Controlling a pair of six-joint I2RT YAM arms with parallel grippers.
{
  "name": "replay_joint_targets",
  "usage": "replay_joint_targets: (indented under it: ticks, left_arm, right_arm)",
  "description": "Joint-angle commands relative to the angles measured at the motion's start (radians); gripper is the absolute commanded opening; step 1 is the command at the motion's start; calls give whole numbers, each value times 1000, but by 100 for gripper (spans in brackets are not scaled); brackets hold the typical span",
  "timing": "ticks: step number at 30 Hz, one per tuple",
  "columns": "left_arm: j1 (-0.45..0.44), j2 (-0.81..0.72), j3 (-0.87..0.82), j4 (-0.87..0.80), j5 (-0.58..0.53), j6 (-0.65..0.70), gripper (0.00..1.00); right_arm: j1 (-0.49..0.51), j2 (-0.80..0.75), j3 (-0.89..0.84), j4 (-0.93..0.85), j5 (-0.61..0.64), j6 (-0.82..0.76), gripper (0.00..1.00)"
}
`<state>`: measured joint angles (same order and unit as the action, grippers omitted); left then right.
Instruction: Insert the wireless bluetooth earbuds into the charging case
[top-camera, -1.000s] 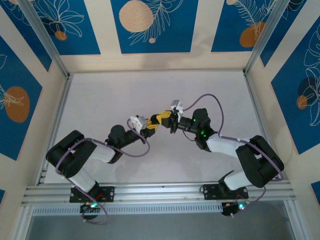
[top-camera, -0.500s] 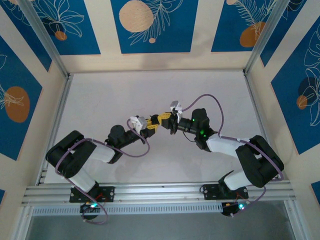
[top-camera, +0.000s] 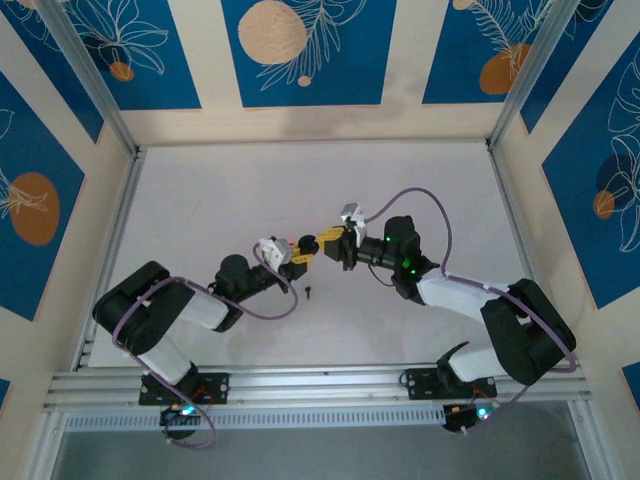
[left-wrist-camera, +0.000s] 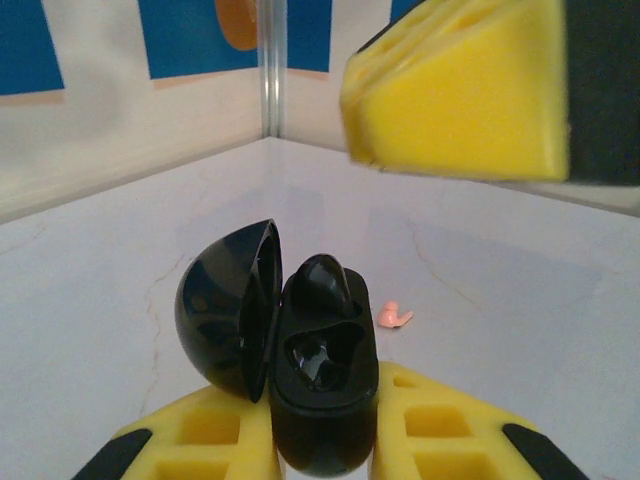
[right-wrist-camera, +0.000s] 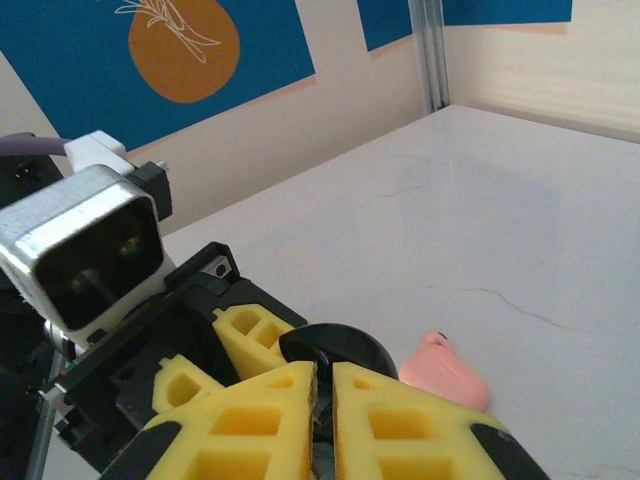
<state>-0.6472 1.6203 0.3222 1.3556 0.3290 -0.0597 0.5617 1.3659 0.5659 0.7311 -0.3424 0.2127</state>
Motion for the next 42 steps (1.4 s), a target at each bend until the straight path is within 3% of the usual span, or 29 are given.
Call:
replay_joint_targets:
  ticks: [1, 12, 19, 29, 42]
  left_arm:
    - [17, -17, -25, 51, -60, -55, 20]
    - [83, -89, -127, -11, -169, -155, 20]
    - [83, -119, -202, -18, -173, -131, 20]
    - [84, -184, -232, -87, -164, -104, 19]
    - [83, -326, -225, -279, -160, -42, 20]
  right_arm:
    - [-6, -37, 62, -151, 39, 43, 18]
    - [16, -37, 329, -1001, 227, 358, 25]
    - [132, 91, 462, -1461, 262, 629, 34]
    - [265, 221, 472, -1546, 237, 917, 42]
    - [317, 453, 550, -1505, 202, 935, 41]
